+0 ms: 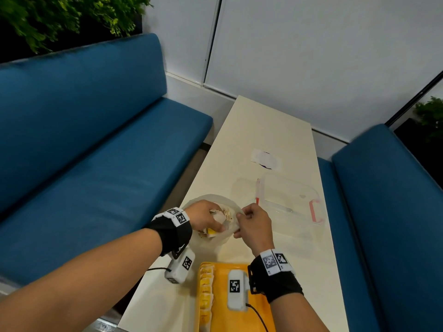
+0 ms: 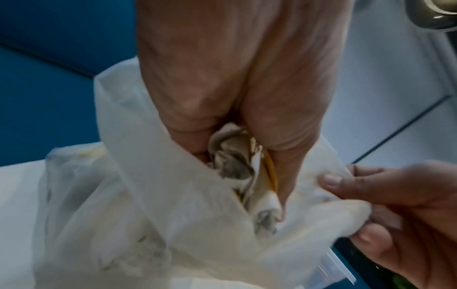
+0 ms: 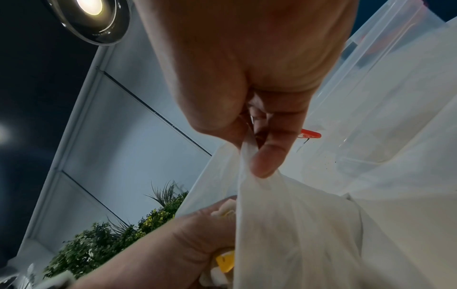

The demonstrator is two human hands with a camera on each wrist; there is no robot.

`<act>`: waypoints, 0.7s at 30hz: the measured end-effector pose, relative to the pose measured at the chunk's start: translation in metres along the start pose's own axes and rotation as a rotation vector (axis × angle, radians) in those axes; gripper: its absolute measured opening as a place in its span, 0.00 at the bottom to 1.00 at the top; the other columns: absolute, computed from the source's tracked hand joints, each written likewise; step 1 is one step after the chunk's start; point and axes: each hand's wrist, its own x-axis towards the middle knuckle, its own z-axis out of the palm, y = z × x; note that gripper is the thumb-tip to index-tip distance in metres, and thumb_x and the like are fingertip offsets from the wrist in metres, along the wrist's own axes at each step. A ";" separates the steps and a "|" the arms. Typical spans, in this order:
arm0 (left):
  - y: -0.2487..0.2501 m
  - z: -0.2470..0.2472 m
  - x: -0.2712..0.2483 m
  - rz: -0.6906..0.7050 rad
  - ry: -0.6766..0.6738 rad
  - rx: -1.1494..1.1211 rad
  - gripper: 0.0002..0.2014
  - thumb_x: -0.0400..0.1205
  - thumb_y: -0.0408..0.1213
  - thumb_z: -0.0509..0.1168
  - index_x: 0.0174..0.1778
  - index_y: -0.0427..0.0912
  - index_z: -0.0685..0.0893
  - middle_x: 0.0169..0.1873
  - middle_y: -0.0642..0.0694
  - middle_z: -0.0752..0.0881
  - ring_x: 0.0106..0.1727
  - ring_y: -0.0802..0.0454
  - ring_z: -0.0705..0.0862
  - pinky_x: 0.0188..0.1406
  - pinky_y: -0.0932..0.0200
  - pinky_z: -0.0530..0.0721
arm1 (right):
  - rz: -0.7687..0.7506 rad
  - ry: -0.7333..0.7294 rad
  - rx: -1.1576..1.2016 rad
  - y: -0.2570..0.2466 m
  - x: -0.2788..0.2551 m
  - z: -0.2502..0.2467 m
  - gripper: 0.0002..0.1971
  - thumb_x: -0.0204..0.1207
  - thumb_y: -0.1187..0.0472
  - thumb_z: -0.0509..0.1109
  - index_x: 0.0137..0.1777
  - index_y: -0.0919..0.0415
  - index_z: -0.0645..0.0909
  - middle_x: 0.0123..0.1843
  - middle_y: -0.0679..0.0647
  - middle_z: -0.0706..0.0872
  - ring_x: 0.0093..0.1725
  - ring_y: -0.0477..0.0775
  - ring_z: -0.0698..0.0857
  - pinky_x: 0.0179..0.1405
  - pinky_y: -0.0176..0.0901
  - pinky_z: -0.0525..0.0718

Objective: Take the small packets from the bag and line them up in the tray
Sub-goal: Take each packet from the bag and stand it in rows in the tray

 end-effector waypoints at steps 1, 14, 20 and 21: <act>0.002 -0.001 -0.001 0.026 0.020 0.043 0.23 0.69 0.44 0.85 0.60 0.46 0.90 0.54 0.48 0.91 0.49 0.48 0.88 0.44 0.52 0.90 | 0.004 0.000 0.001 0.000 0.000 -0.001 0.04 0.81 0.66 0.68 0.45 0.63 0.78 0.40 0.60 0.86 0.22 0.56 0.88 0.30 0.51 0.90; 0.004 -0.019 -0.025 0.205 0.218 -0.122 0.13 0.75 0.39 0.81 0.53 0.57 0.92 0.50 0.57 0.93 0.52 0.58 0.90 0.59 0.48 0.89 | 0.043 -0.015 0.024 0.000 0.004 -0.004 0.03 0.80 0.67 0.67 0.45 0.64 0.78 0.41 0.60 0.86 0.24 0.60 0.89 0.35 0.61 0.92; 0.008 -0.028 -0.034 0.163 0.170 -0.400 0.14 0.75 0.35 0.82 0.56 0.45 0.93 0.49 0.46 0.94 0.53 0.44 0.93 0.60 0.39 0.90 | 0.058 -0.050 0.053 -0.002 0.003 -0.002 0.03 0.78 0.65 0.69 0.46 0.64 0.79 0.43 0.61 0.86 0.29 0.61 0.90 0.37 0.61 0.92; 0.011 -0.030 -0.036 0.153 0.155 -0.461 0.14 0.75 0.33 0.82 0.56 0.43 0.92 0.49 0.43 0.94 0.53 0.42 0.93 0.59 0.38 0.91 | 0.058 -0.062 0.064 -0.002 0.001 -0.002 0.04 0.77 0.63 0.70 0.47 0.63 0.79 0.45 0.61 0.86 0.33 0.61 0.91 0.38 0.59 0.92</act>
